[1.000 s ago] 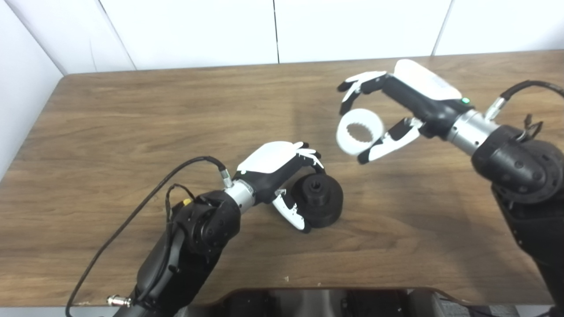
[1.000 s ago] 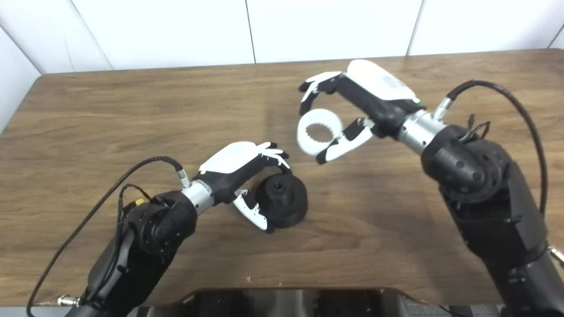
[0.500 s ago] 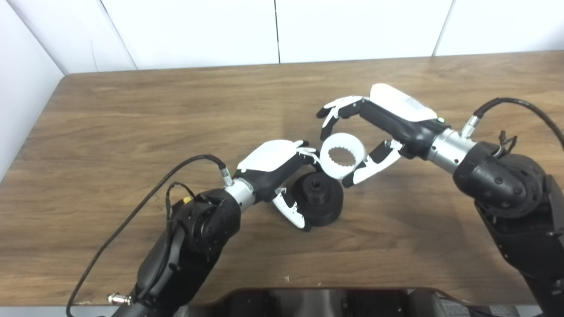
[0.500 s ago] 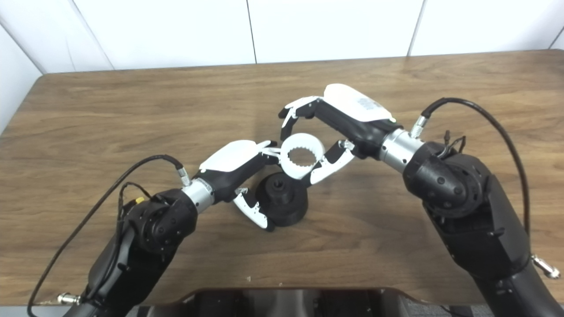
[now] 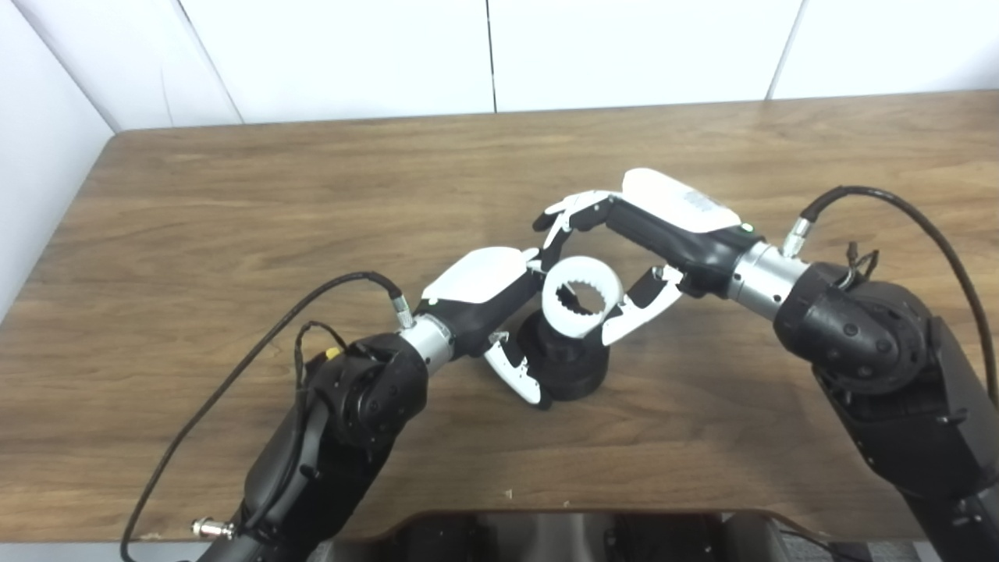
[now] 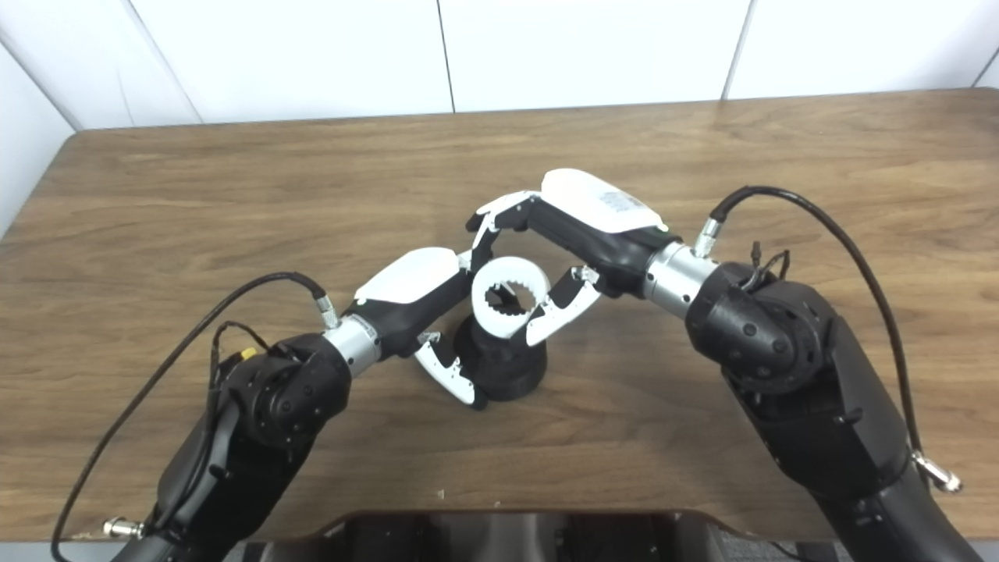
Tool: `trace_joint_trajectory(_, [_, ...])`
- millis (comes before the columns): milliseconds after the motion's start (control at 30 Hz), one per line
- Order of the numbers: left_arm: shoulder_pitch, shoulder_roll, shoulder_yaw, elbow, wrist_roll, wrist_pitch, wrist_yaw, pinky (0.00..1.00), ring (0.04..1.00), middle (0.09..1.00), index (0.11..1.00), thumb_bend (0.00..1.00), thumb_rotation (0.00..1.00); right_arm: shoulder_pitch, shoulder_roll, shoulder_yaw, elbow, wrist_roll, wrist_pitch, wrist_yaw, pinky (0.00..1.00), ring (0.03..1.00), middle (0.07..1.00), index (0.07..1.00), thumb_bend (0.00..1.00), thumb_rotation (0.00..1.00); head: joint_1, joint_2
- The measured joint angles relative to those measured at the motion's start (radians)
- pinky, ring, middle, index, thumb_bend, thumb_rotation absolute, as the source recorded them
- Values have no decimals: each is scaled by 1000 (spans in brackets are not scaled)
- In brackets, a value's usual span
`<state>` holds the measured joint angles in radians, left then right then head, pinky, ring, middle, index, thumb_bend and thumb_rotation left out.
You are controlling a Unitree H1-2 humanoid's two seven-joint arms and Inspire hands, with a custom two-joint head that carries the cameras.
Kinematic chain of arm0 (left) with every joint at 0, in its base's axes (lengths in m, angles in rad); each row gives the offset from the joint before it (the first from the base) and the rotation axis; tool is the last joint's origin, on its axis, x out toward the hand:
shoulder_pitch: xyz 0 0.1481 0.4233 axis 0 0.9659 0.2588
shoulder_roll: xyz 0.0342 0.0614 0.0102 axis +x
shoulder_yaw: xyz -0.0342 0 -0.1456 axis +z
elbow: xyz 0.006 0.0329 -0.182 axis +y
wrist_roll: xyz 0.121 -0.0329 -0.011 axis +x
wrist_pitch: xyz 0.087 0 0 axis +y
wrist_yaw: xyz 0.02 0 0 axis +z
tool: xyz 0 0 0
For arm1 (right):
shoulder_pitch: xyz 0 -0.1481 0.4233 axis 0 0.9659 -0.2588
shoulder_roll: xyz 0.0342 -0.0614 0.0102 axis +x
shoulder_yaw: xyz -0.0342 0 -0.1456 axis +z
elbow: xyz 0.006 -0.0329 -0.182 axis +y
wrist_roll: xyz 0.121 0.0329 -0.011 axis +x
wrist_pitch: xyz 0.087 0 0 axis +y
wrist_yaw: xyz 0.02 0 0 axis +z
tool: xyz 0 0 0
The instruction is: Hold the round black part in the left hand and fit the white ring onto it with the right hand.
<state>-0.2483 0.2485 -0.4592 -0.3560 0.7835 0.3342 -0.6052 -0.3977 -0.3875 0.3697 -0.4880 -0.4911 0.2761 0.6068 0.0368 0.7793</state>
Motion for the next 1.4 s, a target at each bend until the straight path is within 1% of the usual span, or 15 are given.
trace_joint_trajectory(433, [0, -1, -1, -1, 3, 2, -1, 829, 990, 902, 642, 891, 160, 28, 11, 24, 7, -6, -18, 1, 773, 878, 814, 493, 525, 150, 8, 6])
trace_joint_trajectory(800, [0, -16, 0, -4, -2, 3, -4, 815, 988, 907, 646, 875, 139, 52, 11, 17, 7, 1, -21, -1, 770, 874, 812, 493, 525, 149, 15, 11])
trace_joint_trajectory(933, [1, -16, 0, -18, 0, 10, -25, 809, 988, 909, 649, 871, 139, 57, 11, 16, 7, 1, -33, -2, 769, 876, 811, 494, 524, 150, 14, 11])
trace_joint_trajectory(1133, [3, -16, 3, -24, 1, 12, -28, 814, 990, 912, 650, 859, 129, 60, 11, 14, 10, 1, -54, -7, 771, 875, 811, 494, 524, 151, 15, 11])
trace_joint_trajectory(1400, [5, -19, 7, -26, -2, 12, -30, 814, 993, 917, 645, 855, 135, 61, 11, 13, 14, 2, -60, -10, 769, 876, 809, 494, 524, 151, 15, 11])
